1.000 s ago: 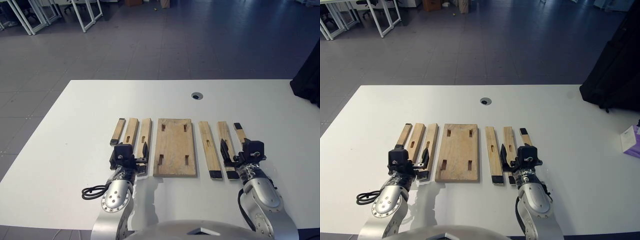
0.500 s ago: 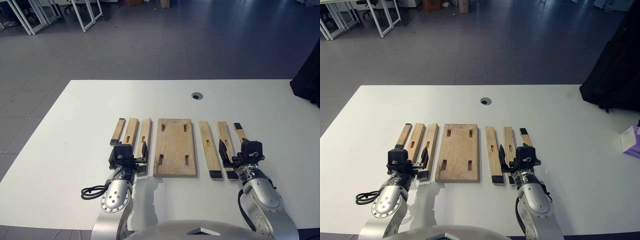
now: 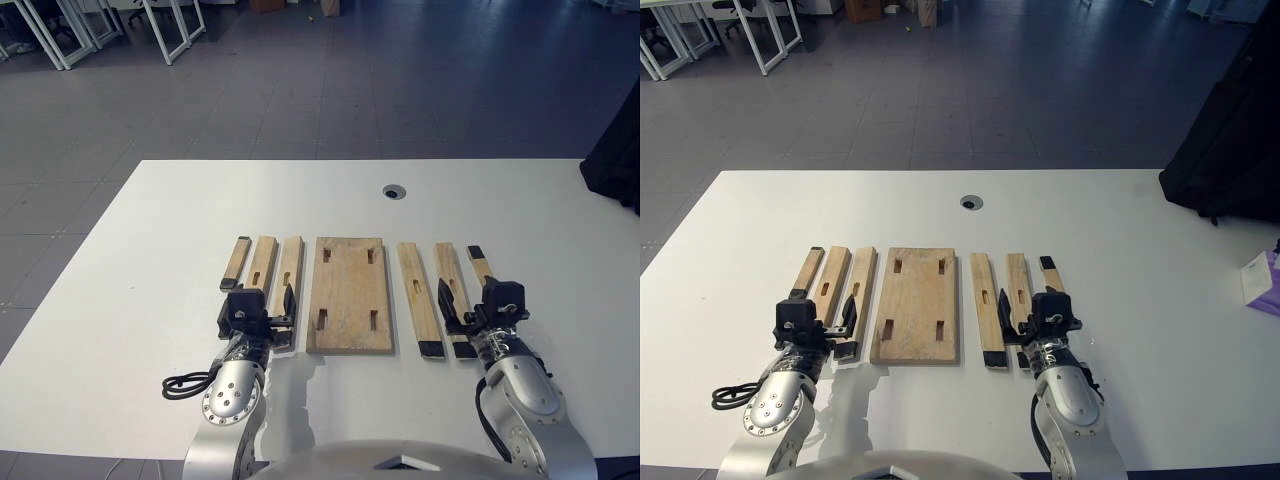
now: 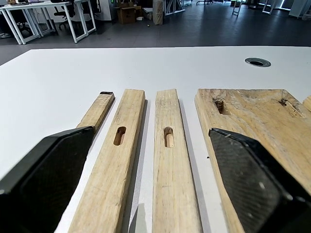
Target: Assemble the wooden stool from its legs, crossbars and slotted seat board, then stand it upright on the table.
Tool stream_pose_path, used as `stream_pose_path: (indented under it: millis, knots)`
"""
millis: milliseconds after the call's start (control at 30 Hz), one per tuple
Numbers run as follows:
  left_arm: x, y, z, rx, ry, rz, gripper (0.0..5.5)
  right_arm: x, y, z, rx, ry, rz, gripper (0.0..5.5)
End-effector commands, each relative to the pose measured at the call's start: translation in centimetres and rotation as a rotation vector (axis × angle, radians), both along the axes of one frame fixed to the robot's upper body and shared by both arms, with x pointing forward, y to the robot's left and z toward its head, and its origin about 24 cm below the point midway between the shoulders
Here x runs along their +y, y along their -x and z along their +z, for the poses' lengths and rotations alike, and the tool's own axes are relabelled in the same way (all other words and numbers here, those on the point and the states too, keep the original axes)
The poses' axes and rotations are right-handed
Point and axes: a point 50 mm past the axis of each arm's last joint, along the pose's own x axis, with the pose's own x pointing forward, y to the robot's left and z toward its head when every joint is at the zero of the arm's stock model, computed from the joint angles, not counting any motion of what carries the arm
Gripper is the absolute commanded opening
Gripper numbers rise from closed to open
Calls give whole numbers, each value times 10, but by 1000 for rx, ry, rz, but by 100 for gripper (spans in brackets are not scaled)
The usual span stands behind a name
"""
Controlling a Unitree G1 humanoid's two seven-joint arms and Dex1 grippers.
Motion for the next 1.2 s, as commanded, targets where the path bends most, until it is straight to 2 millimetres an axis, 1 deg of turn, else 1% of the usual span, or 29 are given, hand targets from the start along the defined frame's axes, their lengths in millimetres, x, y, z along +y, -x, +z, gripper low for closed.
stream_pose_path:
  millis: [33, 100, 167, 200, 233, 267, 300, 400, 433, 500, 600, 733, 833, 967, 1067, 1200]
  knots:
    - [-1, 0, 0, -3, 4, 3, 433, -3, -1, -1, 9, 2, -7, 406]
    - [0, 3, 1, -2, 0, 21, 433, -11, -5, -1, 23, -12, -9, 406]
    - [3, 7, 1, 1, -6, 44, 433, -22, -19, 14, -45, -22, -13, 406]
    - [4, 9, 2, 2, -8, 53, 433, -27, -26, 22, -71, -22, 14, 406]
    - [4, 9, 2, 2, -9, 56, 433, -31, -30, 24, -68, -38, 33, 406]
    - [4, 10, 2, 4, -8, 56, 433, -37, -35, 22, -51, -63, 58, 406]
    - [4, 10, 2, 4, -9, 54, 433, -49, -40, 16, -17, -70, 56, 406]
    - [7, 8, 3, 2, -39, 53, 433, -98, -46, -6, 75, -74, -22, 406]
    - [7, 7, 3, 0, -42, 54, 433, -108, -45, -11, 92, -74, -34, 406]
    - [8, 6, 4, -5, -43, 58, 433, -117, -45, -20, 135, -70, -9, 406]
    - [7, 4, 5, -9, -42, 56, 433, -116, -46, -31, 182, -60, 65, 406]
    - [6, 2, 6, -12, -41, 47, 433, -111, -48, -43, 214, -57, 102, 406]
    - [7, 3, 6, -12, -41, 49, 433, -105, -48, -60, 276, -33, 143, 406]
    - [6, 1, 7, -12, -41, 33, 433, -97, -42, -82, 379, 14, 175, 406]
    - [6, 0, 7, -12, -41, 26, 433, -97, -39, -89, 437, 47, 159, 406]
    - [5, 2, 7, -11, -36, 35, 433, -101, -34, -94, 521, 75, 112, 327]
